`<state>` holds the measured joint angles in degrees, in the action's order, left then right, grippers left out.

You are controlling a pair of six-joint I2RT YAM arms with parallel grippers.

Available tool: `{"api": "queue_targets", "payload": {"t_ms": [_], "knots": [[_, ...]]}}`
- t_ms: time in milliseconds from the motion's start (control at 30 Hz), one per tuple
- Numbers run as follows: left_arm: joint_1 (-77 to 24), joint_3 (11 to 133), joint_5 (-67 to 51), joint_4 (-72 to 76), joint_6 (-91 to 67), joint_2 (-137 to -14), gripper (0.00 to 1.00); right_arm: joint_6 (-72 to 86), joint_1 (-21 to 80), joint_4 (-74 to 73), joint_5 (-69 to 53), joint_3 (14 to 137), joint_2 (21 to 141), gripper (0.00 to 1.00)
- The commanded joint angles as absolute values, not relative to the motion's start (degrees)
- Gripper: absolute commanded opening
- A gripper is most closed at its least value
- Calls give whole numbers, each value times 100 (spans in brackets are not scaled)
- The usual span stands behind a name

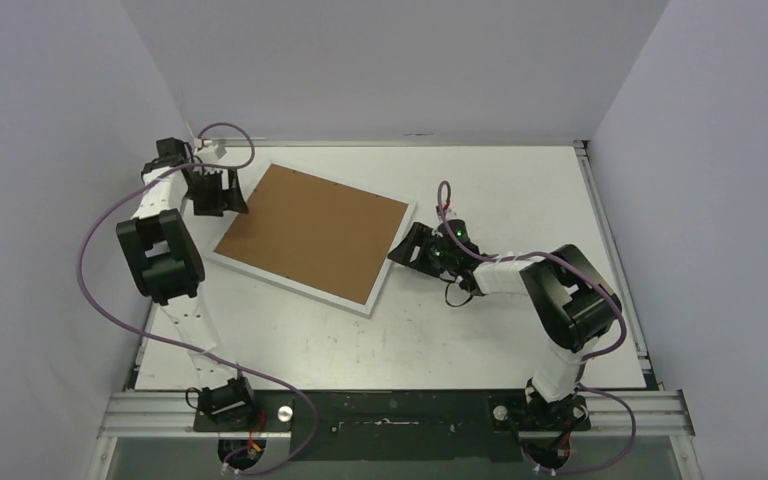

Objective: Put the photo into the frame

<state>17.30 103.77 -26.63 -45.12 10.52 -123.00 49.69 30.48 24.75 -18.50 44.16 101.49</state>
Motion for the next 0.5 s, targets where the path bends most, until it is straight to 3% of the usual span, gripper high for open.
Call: {"api": "queue_targets", "payload": {"t_ms": [0, 233, 467], "knots": [[1743, 10568, -2263, -4425, 1516, -12443, 75, 4964, 3187, 2327, -1515, 4651, 10019, 70], [1872, 10880, -2283, -4521, 1625, -12942, 86, 4748, 3516, 1867, -1063, 5124, 10276, 68], [2066, 10796, -2432, -4661, 1687, -13155, 82, 4272, 3664, 1359, -1120, 6150, 11026, 65]]}}
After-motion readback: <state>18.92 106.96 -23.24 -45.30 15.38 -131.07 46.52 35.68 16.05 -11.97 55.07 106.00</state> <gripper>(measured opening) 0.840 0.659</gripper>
